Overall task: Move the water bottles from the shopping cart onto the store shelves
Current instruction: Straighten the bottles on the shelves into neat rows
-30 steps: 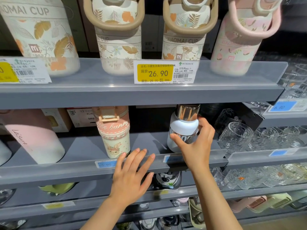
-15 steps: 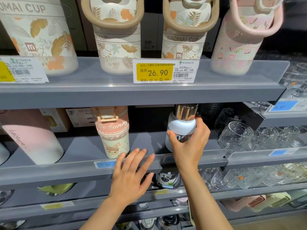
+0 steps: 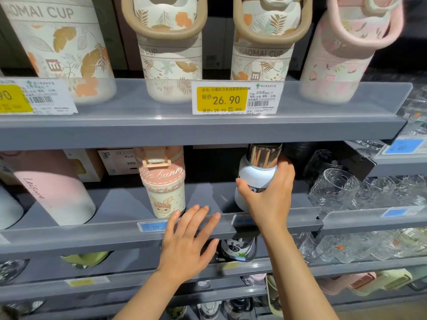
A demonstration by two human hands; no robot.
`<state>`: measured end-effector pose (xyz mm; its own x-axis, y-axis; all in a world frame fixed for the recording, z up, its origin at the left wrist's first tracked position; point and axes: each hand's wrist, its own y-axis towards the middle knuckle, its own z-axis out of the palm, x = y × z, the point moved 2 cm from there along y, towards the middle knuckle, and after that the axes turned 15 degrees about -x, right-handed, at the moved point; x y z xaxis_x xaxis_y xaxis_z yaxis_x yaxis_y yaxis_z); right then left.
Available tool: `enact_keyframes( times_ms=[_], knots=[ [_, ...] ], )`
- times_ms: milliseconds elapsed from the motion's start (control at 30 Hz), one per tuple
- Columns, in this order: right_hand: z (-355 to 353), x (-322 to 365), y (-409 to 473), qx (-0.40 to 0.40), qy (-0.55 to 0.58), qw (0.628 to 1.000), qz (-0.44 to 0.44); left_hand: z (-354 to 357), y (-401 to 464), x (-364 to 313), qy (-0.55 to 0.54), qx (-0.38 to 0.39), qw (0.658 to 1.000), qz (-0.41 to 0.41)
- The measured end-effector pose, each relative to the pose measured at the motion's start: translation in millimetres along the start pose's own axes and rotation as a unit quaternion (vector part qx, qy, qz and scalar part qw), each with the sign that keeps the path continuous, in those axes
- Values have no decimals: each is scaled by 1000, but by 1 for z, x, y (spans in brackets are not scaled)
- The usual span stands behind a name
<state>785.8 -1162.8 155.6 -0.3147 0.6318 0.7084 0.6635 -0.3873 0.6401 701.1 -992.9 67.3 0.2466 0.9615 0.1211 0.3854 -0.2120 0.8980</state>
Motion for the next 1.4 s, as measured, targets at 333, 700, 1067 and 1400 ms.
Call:
enact_keyframes(
  times_ms=[333,700,1067,1400],
  knots=[
    [1,-5,5,-5,-32,999,-17,-1,0,0,-8,1,1000,-7],
    [-3,-1,1,-2,-10,1000,4,-3,1,0,1,6,1000,-7],
    [-24,43,-49,-25,117,989,-90,-33,4,4,-70,85,993,-50],
    [21,101,-96,-18,144,985,-90,-100,-29,105,11,22,980,-199]
  ],
)
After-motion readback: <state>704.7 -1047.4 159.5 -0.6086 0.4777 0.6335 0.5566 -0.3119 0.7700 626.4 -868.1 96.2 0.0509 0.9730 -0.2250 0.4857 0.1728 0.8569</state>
